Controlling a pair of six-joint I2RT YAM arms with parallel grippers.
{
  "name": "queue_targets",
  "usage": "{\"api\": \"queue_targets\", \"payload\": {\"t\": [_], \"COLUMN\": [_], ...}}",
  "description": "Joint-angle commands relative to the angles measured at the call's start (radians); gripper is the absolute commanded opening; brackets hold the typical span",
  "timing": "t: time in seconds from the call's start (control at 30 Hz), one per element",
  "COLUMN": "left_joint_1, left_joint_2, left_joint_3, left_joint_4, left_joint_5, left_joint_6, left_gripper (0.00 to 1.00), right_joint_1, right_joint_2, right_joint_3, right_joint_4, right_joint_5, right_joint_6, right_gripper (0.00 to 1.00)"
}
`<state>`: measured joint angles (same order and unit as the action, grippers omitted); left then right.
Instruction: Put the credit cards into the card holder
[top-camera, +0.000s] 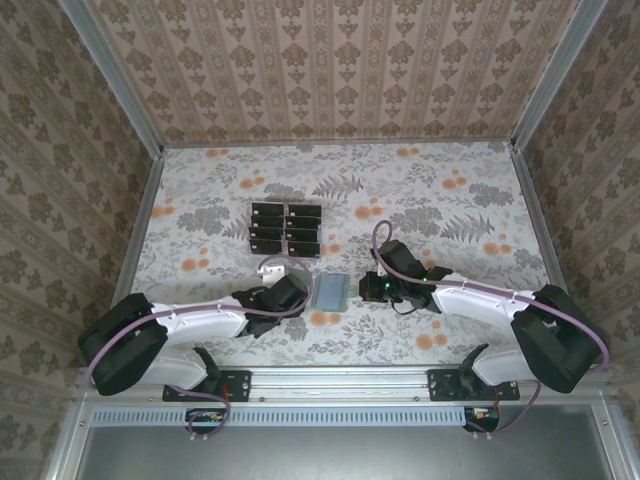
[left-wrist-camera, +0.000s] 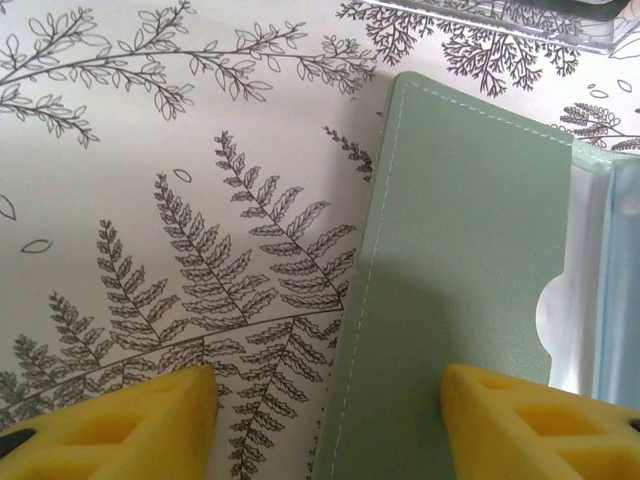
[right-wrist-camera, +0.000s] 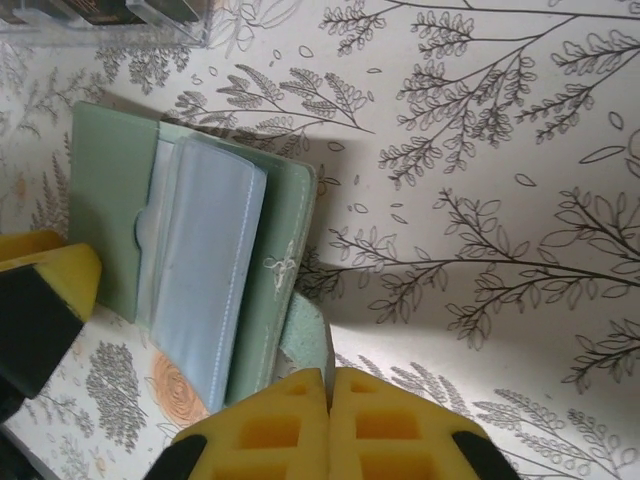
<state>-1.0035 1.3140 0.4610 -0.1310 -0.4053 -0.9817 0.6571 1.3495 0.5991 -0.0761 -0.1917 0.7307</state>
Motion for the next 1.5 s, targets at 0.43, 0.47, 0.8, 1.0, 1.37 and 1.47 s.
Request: {"api": "queue_targets", "payload": {"t": [0.43,0.47,0.8,1.0,1.37,1.47], "left_joint_1": [-0.042,-0.036,0.072,0.089,0.089,0.088], "left_joint_2": [-0.237,-0.246,-0.196,-0.116,-0.074,-0.073], "left_joint_3": [0.022,0.022,0.031,0.047,0.018,0.012], "left_joint_4": [-0.158,-0.155,-0.052,-0.020,0.019,0.021], "left_joint_5": [-0.073,-0.073,0.006,0.029,0.037,0.036], "left_joint_6": [-0.007,0.007,0.141,0.170,0.152,0.147], "left_gripper": [0.71,0.72,0.74,0.74,0.73,0.73], "right_joint_1": [0.033,0.042,0.117,0.133,0.143,0.143], "right_joint_2": [-0.082,-0.071,0.126,0.179,0.247,0.260], "right_joint_3": [0.193,0.202,0.246,0.257,0.273,0.269], "right_joint_4": [-0.232,-0.228,-0.136,-0.103,-0.074,-0.069], "right_joint_5": [0.021,0.023,0.049,0.044,0.041,0.047], "right_joint_6": [-0.003,0.001,0.072,0.078,0.080,0.081], "right_gripper": [0.48,0.48,0.49,0.48,0.48,0.48]}}
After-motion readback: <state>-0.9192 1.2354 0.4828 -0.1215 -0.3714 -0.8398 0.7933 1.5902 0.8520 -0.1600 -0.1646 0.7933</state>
